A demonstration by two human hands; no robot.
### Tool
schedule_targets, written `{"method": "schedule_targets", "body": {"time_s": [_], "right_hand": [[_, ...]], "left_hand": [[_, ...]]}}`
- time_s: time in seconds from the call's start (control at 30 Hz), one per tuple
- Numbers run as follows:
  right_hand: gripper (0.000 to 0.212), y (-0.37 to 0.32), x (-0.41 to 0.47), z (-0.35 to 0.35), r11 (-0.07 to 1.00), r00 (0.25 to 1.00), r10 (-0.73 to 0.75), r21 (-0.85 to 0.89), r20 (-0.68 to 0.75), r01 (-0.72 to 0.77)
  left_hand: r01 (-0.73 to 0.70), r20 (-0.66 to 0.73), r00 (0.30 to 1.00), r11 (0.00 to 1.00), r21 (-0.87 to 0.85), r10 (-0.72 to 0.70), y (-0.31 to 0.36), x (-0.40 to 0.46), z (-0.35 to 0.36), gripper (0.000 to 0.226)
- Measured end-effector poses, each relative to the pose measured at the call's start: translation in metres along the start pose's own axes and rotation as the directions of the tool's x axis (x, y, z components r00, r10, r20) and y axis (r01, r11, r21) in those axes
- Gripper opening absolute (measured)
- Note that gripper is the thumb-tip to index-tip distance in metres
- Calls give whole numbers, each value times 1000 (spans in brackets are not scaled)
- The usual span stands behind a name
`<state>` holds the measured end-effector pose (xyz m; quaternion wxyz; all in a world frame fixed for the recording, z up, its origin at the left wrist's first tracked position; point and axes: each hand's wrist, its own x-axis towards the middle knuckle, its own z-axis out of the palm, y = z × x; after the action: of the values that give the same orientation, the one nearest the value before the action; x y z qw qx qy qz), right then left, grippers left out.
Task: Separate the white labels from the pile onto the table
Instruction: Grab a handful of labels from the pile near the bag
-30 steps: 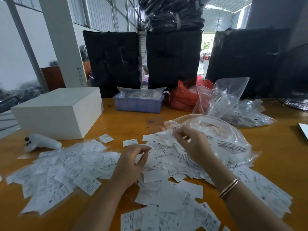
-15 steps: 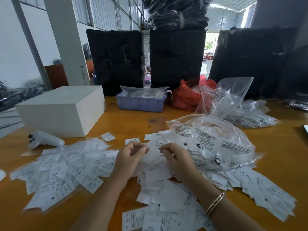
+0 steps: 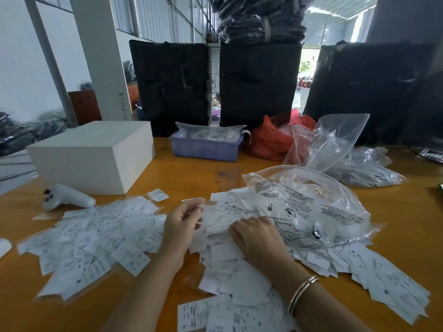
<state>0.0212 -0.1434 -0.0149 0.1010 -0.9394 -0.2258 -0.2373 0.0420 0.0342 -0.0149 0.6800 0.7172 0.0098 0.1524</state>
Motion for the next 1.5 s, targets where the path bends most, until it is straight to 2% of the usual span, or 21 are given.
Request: {"method": "schedule_targets", "body": {"time_s": [0.07, 0.13, 0.2, 0.27, 0.33, 0.4, 0.47, 0.53, 0.67, 0.77, 0.87, 1.0, 1.1, 1.2, 1.27, 1.4, 1.5], "right_hand": [[38, -1, -1, -3, 998, 998, 15, 64, -57, -11], [27, -2, -3, -5, 980, 989, 93, 186, -114, -70], [15, -2, -3, -7, 890, 958, 265, 411, -112, -198], [11, -1, -3, -7, 749, 902, 425, 590, -77, -302], [23, 3, -4, -7, 652, 847, 524, 680, -83, -337], [43, 6, -3, -9, 571, 817, 573, 747, -66, -340], [59, 6, -1, -11, 491, 816, 578, 808, -20, -327], [66, 5, 0, -13, 450, 817, 577, 832, 6, -324], [44, 6, -2, -9, 591, 845, 532, 738, -52, -326], [32, 2, -1, -6, 639, 875, 477, 718, -88, -276], [44, -3, 0, -6, 679, 899, 429, 688, -89, -255], [60, -3, 0, -3, 528, 884, 467, 806, -14, -266], [46, 1, 1, -3, 533, 877, 478, 810, -49, -245], [54, 5, 2, -4, 505, 859, 506, 835, -81, -219], [58, 7, 2, -5, 402, 835, 549, 887, -33, -229], [50, 7, 2, -5, 249, 845, 531, 941, 66, -230], [55, 7, 1, -6, 34, 862, 490, 985, 134, -172]], "left_hand": [[11, 8, 1000, 999, -32, -10, 1, 0, 1, 17], [25, -3, 1000, 997, -75, -25, 1, 0, 1, 13], [25, 13, 1000, 995, -98, -24, 2, 0, 1, 9], [18, 42, 999, 994, -108, -13, 3, -2, 1, 11], [23, 68, 998, 993, -115, -15, 3, -2, 2, 14], [33, 96, 995, 994, -108, -22, 3, -3, 3, 12], [39, 116, 993, 995, -97, -28, 3, -3, 5, 6], [32, 126, 992, 997, -75, -22, 2, -4, 6, 11], [-78, 166, 984, 996, 37, 71, 0, -6, 8, 12], [-216, 243, 954, 965, 146, 177, 0, -7, 9, 9], [-279, 282, 933, 944, 175, 223, 1, -9, 11, 8], [-254, 277, 938, 955, 150, 206, 1, -10, 12, 7], [-209, 304, 937, 973, 93, 172, 2, -10, 12, 7], [-191, 313, 936, 980, 60, 163, 4, -11, 13, 7], [-191, 317, 933, 981, 33, 171, 4, -12, 13, 6], [-275, 292, 928, 954, 124, 230, 4, -12, 11, 11], [-304, 287, 925, 939, 162, 250, 4, -11, 11, 15]]}}
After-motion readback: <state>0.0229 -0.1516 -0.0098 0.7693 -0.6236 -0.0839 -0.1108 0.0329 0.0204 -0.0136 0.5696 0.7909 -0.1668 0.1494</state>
